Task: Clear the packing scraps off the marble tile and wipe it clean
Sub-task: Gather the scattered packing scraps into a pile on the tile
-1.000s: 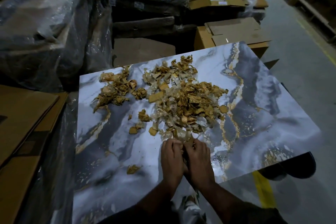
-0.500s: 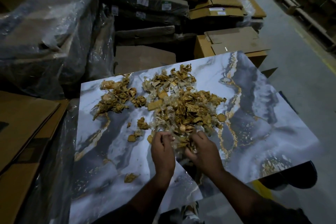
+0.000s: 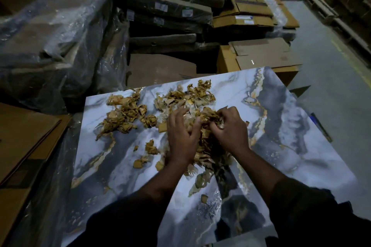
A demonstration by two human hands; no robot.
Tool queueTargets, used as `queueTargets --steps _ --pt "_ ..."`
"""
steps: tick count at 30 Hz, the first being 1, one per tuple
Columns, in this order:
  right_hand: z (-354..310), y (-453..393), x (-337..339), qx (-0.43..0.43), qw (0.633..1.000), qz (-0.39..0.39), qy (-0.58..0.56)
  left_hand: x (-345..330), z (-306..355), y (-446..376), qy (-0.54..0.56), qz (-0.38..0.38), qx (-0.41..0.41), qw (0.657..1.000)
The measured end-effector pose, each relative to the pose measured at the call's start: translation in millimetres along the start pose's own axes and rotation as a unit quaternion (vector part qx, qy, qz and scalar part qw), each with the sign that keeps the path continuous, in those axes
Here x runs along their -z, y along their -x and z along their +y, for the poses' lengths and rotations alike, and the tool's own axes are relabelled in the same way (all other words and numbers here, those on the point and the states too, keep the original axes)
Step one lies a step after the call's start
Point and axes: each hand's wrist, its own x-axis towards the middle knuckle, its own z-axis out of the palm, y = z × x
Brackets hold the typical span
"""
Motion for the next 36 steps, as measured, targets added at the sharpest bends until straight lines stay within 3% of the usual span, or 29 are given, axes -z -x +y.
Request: queueTargets --steps 5,9,16,23,32,36 --pt "14.1 -6.1 -29.6 0.052 0.996 -0.068 -0.002 -15.3 -11.4 -23.6 -0.152 -0.135 -0.031 0.979" --pt "23.9 3.8 -46.7 0.066 0.996 -0.06 -0.021 -22.9 -33.0 -19.3 -0.146 -0.172 -0.018 0.974" --pt "29.2 18.3 -55.6 0.06 0.994 -0.087 -0.006 -25.1 -44.6 -6.8 -0.125 -0.157 -0.018 0.98" --pt "24.6 18.8 -30.4 0.055 0.993 -0.041 -0.094 -15.1 -30.0 -12.6 -0.111 -0.126 -0.02 0.986" --pt "20.1 15.7 -16.4 0.051 0.996 -0.014 -0.071 1.5 -21.2 -3.7 -0.087 -0.062 -0.039 0.994" --pt "14.2 15.7 -15.3 0.039 0.996 -0.038 -0.074 11.9 -23.2 -2.9 -0.097 -0.048 -0.037 0.993"
